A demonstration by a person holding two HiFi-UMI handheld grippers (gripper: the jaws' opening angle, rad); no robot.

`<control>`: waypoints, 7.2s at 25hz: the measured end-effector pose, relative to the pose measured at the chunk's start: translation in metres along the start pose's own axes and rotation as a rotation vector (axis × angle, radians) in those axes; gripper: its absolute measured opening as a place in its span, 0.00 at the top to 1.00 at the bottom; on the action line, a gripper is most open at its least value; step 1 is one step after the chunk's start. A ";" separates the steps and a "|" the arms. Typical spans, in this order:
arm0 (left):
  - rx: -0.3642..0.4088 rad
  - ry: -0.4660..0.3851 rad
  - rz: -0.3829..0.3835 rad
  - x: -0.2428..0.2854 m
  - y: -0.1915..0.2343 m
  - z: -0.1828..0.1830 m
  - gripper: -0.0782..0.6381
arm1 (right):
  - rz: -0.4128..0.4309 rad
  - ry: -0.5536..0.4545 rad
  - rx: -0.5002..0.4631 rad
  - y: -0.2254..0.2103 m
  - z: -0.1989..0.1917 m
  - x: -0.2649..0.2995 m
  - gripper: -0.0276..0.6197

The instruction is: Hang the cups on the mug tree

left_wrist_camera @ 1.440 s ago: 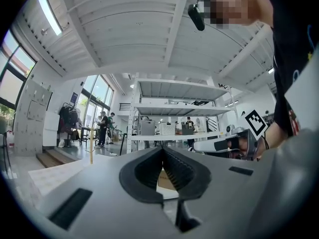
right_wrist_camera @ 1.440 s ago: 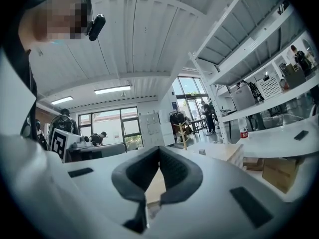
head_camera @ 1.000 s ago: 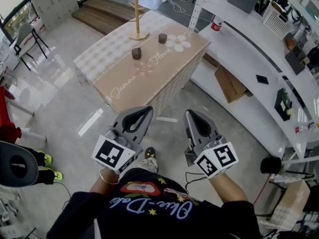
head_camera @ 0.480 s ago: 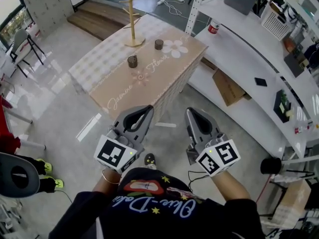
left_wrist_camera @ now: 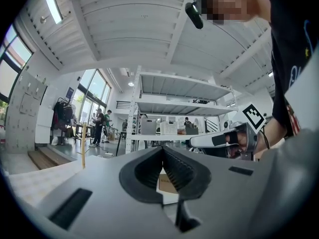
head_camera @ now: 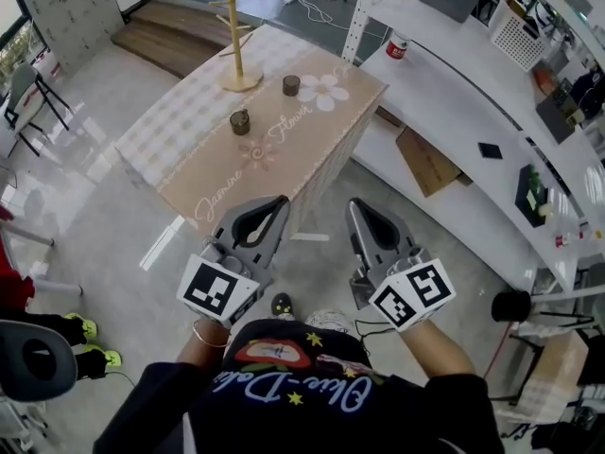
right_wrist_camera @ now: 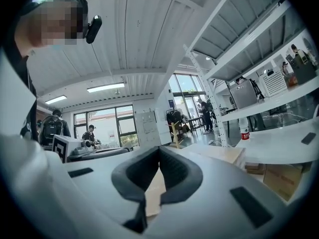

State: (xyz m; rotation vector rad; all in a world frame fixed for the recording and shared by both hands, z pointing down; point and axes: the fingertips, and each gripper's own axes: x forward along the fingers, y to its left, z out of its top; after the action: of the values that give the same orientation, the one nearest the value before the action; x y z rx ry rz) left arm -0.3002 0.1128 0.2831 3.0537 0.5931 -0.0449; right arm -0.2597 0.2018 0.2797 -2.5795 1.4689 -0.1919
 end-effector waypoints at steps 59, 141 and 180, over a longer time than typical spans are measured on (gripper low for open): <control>-0.014 0.067 0.296 0.142 0.061 -0.018 0.88 | 0.325 0.114 0.042 -0.135 0.016 0.116 0.94; -0.031 0.093 0.747 0.172 0.155 -0.034 0.88 | 0.823 0.314 0.036 -0.146 -0.009 0.250 0.94; -0.060 0.085 0.824 0.122 0.255 -0.050 0.88 | 0.963 0.380 -0.048 -0.079 -0.033 0.351 0.94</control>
State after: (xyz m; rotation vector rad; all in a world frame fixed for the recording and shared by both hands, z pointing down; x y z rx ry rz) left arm -0.0903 -0.0763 0.3347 2.9854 -0.6655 0.1198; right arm -0.0213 -0.0631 0.3385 -1.6230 2.6566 -0.5150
